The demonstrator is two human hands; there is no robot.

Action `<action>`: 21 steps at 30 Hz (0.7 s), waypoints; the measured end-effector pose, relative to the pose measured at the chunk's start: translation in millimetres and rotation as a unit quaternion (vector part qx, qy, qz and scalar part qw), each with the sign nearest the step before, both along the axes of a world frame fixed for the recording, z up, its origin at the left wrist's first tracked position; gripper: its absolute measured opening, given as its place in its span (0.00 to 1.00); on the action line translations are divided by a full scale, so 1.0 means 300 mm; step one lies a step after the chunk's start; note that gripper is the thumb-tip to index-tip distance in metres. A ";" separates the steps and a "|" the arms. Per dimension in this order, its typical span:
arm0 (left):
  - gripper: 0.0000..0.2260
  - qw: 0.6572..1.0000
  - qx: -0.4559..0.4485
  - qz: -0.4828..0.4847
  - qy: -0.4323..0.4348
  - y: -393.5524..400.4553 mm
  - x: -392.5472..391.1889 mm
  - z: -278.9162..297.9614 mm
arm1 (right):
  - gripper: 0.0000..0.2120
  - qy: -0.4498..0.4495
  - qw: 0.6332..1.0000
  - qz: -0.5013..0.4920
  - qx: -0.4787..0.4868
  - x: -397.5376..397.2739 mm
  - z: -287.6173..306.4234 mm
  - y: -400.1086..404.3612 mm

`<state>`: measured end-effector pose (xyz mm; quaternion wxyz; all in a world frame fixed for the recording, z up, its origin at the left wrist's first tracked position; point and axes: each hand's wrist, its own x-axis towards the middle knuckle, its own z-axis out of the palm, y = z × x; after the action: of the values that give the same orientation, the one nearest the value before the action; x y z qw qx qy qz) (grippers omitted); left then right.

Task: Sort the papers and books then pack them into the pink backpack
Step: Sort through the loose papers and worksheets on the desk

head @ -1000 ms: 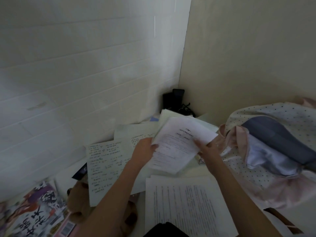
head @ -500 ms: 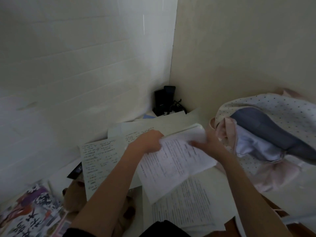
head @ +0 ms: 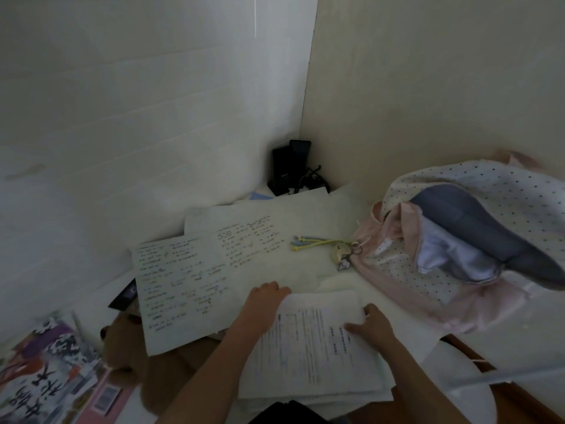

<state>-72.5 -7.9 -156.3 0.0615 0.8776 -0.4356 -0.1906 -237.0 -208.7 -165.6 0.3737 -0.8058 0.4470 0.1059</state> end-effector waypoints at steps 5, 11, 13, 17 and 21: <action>0.23 1.000 0.022 -0.020 0.007 0.034 0.012 -0.056 | 0.28 0.059 0.994 0.011 -0.095 0.050 0.002 0.031; 0.20 0.990 -0.051 0.117 -0.053 0.088 0.053 -0.039 | 0.25 -0.068 0.992 0.051 -0.089 0.239 0.032 0.068; 0.22 0.968 -0.073 0.226 -0.077 0.138 0.084 -0.026 | 0.27 -0.095 0.994 0.040 -0.029 0.307 0.030 0.082; 0.28 0.883 -0.072 0.458 -0.079 0.274 0.147 0.008 | 0.32 -0.079 0.996 0.029 0.014 0.402 0.006 0.108; 0.36 0.779 -0.137 0.611 -0.034 0.389 0.200 0.041 | 0.33 -0.079 0.994 -0.018 0.069 0.473 -0.017 0.114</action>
<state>-12.6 108.7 -143.9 0.2695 0.9480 0.1682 -0.0213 -95.3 -174.6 -170.6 0.4644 -0.7755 0.4225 0.0659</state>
